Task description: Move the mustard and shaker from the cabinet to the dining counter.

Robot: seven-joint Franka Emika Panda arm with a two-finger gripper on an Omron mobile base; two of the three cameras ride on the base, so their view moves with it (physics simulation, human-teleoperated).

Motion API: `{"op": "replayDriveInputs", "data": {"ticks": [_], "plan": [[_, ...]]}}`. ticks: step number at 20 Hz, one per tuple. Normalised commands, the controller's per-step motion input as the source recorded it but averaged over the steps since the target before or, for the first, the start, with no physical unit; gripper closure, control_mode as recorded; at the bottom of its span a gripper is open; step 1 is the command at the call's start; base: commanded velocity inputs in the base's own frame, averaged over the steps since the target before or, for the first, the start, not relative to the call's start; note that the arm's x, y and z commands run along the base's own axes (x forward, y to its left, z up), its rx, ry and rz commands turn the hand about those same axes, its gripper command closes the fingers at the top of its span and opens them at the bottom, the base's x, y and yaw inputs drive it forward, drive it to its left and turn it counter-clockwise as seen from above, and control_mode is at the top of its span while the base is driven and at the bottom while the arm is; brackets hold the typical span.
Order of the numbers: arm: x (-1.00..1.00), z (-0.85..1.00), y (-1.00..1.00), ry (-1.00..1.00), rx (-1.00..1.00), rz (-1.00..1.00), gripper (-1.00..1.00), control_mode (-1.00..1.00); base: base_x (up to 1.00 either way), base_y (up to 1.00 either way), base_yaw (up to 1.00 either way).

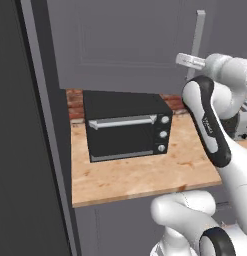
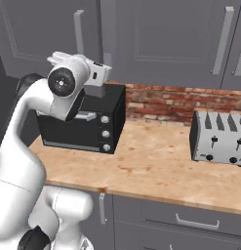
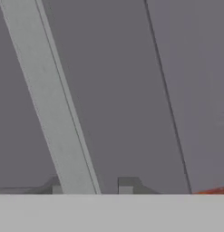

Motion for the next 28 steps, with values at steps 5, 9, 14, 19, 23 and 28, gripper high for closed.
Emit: {"op": "replayDriveInputs", "data": {"ticks": [5, 9, 14, 19, 23, 28], "plan": [[-1.00, 0.00, -0.34, -0.28, 0.00, -0.13, 1.00, -1.00, 0.00, 0.00, 0.00], [-1.00, 0.00, -0.37, -0.26, 0.00, -0.15, 1.00, -1.00, 0.00, 0.00, 0.00], [-1.00, 0.00, -0.46, -0.06, 0.00, -0.21, 1.00, -1.00, 0.00, 0.00, 0.00], [-1.00, -0.05, -0.44, -0.11, 0.00, -0.23, 1.00, -1.00, 0.00, 0.00, 0.00], [-1.00, 0.00, -0.52, -0.13, 0.02, -0.17, 1.00, -1.00, 0.00, 0.00, 0.00], [-0.82, 0.00, -0.19, -0.06, 0.06, -0.03, 1.00, -1.00, 0.00, 0.00, 0.00]]}}
